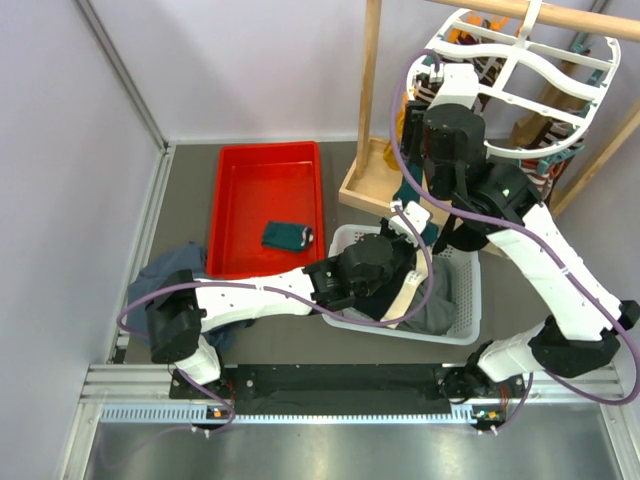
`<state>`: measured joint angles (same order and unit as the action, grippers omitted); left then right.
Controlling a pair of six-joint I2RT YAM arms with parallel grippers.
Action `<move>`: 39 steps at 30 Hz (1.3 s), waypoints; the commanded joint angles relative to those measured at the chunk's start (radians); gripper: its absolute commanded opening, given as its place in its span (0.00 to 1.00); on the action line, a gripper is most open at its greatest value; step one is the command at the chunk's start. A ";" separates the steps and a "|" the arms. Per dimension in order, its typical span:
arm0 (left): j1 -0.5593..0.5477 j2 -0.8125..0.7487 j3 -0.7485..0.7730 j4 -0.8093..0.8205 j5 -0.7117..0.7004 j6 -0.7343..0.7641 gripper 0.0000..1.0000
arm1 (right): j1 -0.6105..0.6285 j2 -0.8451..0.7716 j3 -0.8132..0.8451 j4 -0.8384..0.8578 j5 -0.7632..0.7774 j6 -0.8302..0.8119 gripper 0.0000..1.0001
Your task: Remove the socks clipped to the hanger
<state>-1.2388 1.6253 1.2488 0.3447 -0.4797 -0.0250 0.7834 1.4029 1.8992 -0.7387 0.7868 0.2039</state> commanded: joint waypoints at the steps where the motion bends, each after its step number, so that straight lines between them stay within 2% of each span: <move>1: -0.008 -0.051 0.000 0.062 0.000 0.014 0.00 | 0.013 0.007 0.043 0.004 0.019 -0.024 0.54; 19: -0.011 -0.068 -0.034 0.089 -0.063 0.046 0.00 | 0.059 0.002 0.021 0.024 0.031 -0.017 0.49; 39: -0.011 -0.097 -0.057 0.112 -0.053 0.046 0.00 | 0.077 0.065 0.035 0.024 0.226 -0.012 0.52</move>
<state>-1.2446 1.5787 1.1950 0.3973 -0.5354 0.0105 0.8444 1.4673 1.9064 -0.7410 0.9318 0.2008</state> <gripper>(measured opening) 0.022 0.524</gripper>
